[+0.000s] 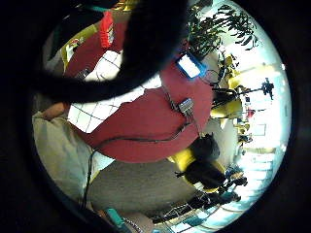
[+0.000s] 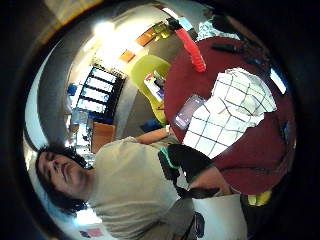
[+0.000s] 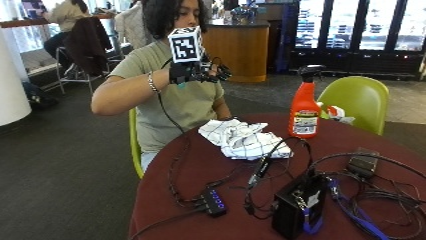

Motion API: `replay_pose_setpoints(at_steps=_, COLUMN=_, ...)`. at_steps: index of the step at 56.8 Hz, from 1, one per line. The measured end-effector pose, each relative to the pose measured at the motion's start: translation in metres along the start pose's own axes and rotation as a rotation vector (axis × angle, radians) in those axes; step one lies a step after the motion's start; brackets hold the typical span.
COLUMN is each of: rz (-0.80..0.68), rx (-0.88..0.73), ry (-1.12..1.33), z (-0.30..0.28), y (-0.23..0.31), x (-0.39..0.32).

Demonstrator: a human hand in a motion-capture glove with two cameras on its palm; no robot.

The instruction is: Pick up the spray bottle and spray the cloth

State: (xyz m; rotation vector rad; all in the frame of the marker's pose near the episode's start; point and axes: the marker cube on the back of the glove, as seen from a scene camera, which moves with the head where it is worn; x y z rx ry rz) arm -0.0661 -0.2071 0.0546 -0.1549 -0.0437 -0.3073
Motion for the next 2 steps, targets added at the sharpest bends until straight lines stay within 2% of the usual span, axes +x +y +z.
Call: replay_pose_setpoints(at_steps=2, rz=0.006, rx=0.000, ry=0.008, z=0.0002, y=0.0015, x=0.0003)
